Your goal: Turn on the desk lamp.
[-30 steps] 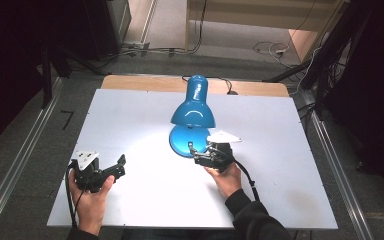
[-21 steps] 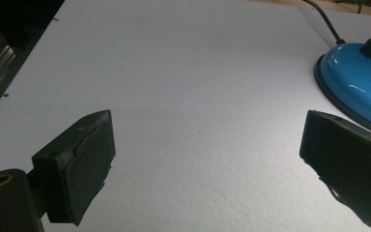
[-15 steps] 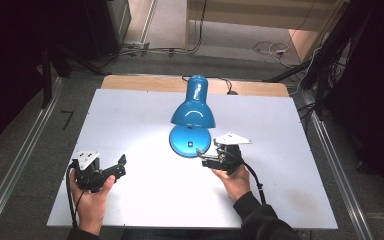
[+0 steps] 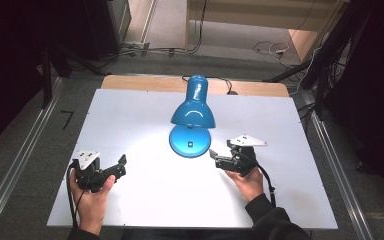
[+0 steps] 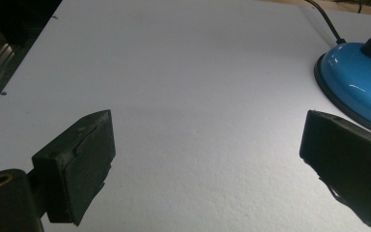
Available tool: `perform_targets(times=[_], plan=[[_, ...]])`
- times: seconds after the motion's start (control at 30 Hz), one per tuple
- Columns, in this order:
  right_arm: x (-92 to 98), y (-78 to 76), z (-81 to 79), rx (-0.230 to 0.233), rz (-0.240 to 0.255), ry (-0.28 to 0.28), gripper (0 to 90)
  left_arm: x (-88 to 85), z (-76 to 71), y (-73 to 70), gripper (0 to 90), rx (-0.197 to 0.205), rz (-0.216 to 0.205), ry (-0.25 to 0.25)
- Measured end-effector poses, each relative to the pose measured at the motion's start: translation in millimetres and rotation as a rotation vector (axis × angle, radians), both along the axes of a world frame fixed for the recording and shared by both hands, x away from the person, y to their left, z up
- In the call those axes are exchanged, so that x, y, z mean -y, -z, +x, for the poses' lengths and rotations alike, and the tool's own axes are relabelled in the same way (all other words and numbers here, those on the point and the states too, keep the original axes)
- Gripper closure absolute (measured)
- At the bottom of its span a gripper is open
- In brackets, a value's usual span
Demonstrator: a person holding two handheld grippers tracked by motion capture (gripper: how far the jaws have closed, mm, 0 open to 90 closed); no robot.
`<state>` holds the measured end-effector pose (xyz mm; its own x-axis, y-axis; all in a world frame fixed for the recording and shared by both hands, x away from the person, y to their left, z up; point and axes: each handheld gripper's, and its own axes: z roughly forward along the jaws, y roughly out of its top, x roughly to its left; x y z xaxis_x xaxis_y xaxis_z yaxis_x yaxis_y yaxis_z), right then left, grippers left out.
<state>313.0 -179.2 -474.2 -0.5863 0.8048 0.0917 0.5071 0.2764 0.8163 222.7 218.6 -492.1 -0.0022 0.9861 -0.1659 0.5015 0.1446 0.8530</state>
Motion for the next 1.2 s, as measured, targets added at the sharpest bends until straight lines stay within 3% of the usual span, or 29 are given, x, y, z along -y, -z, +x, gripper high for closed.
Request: perform_targets(times=[0.3, 0.5, 0.9, 1.2], plan=[[20.9, -6.0, -11.6, 0.012, -0.009, 0.004, 20.2, -0.1, -0.2, -0.2, 6.0, -0.002, -0.003, -0.001], [47.8, -3.0, -17.5, 0.011, -0.029, 0.034, 20.3, -0.6, -0.3, -0.1, 6.0, -0.006, -0.002, -0.002], [127.4, -1.3, -40.6, 0.026, -0.036, 0.168, 20.2, -1.2, -0.3, 0.8, 6.0, -0.010, -0.012, -0.009], [188.2, -0.3, -52.0, 0.020, 0.021, 0.326, 20.1, -4.7, -4.1, 1.2, 5.9, -0.017, -0.022, -0.011]])
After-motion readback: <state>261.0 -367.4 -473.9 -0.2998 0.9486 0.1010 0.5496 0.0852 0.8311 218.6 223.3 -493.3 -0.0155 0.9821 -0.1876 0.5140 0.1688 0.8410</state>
